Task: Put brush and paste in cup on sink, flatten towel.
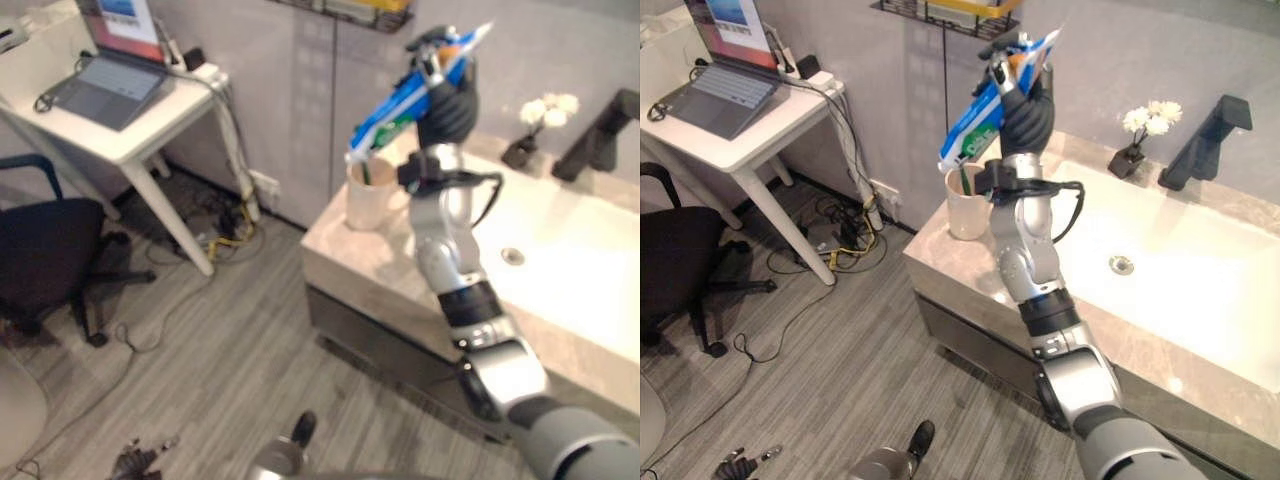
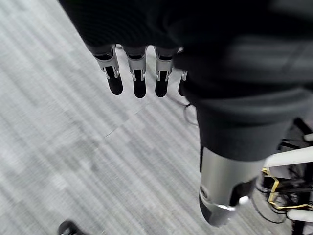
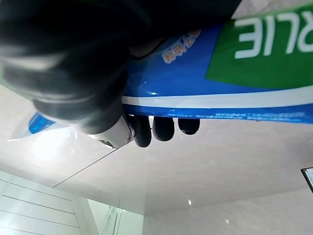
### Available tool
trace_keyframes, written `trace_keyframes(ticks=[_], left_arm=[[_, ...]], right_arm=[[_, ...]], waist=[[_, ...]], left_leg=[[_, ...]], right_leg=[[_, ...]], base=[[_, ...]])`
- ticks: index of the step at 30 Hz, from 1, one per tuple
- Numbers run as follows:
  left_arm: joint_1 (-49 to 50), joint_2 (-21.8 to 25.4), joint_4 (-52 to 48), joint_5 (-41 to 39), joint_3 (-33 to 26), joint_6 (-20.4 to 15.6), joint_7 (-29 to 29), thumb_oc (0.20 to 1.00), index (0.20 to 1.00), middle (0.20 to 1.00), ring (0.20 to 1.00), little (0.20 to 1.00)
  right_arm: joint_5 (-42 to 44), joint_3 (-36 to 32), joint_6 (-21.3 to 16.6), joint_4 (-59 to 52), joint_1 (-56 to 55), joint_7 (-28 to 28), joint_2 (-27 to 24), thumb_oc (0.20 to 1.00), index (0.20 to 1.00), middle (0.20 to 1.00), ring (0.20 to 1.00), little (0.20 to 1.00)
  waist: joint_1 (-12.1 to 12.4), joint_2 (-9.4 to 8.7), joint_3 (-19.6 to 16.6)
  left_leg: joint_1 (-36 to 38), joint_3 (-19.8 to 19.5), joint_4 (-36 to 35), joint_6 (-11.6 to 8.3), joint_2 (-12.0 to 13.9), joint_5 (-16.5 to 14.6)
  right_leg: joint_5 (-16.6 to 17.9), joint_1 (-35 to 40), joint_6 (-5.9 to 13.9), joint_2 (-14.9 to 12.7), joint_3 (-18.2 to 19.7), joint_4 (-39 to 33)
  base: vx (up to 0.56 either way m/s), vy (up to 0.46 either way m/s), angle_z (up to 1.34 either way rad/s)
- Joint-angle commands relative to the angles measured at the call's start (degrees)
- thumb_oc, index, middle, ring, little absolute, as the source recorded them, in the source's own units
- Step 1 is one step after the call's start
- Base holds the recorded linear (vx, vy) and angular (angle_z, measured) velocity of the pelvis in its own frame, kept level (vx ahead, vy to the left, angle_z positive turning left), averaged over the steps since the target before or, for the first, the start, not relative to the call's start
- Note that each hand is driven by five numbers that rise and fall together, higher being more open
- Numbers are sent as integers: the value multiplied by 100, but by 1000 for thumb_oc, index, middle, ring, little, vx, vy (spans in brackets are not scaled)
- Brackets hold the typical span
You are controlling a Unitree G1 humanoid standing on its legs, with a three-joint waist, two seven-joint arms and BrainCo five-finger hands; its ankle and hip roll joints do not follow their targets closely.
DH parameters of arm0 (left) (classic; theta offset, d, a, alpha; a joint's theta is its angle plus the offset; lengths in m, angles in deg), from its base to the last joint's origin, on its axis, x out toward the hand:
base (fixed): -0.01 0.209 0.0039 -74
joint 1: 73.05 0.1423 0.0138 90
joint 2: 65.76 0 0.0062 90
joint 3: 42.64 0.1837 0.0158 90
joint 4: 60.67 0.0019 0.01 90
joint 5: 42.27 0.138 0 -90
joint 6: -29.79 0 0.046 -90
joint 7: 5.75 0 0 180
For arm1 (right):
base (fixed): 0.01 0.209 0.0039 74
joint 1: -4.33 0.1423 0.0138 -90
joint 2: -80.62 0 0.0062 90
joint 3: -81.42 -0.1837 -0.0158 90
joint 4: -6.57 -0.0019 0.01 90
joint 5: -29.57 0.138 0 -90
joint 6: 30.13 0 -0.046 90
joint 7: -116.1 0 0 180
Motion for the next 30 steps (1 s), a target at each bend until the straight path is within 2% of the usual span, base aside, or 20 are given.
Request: trace_keyframes(ticks=[1, 10, 12, 30], left_arm=[[-102, 217, 525, -103, 84, -40, 20, 1000, 1000, 1000, 1000, 1000], [-75, 231, 699, 171, 7, -27, 19, 1000, 1000, 1000, 1000, 1000], [-74, 264, 677, 590, 173, -36, 13, 1000, 1000, 1000, 1000, 1000], [-39, 235, 541, 499, 231, -98, 10, 1000, 1000, 1000, 1000, 1000]], right_arm=[[-113, 221, -382, 158, 607, -32, -292, 200, 200, 200, 200, 200], [-659, 475, -204, 137, 568, -23, -613, 200, 200, 200, 200, 200], [-911, 646, -115, 196, 634, -23, -756, 200, 200, 200, 200, 200], [-1106, 849, -11, 455, 696, -15, -866, 200, 200, 200, 200, 200]], waist=[[37, -5, -283], [52, -31, -254], [44, -41, -236], [-34, -35, -160]], left_leg=[[-62, -127, 22, 107, 127, -472], [-132, -135, 22, 104, 114, -465], [-149, -107, 22, 108, 118, -469], [-254, -59, 22, 105, 128, -450]], right_leg=[[-342, 521, 141, -46, -27, 29], [-338, 452, 154, -46, -18, 29], [-333, 417, 159, -51, 20, 29], [-316, 252, 178, -44, 144, 29]], base=[[0, 0, 0], [6, 2, 1], [10, 6, -3], [4, 1, -2]])
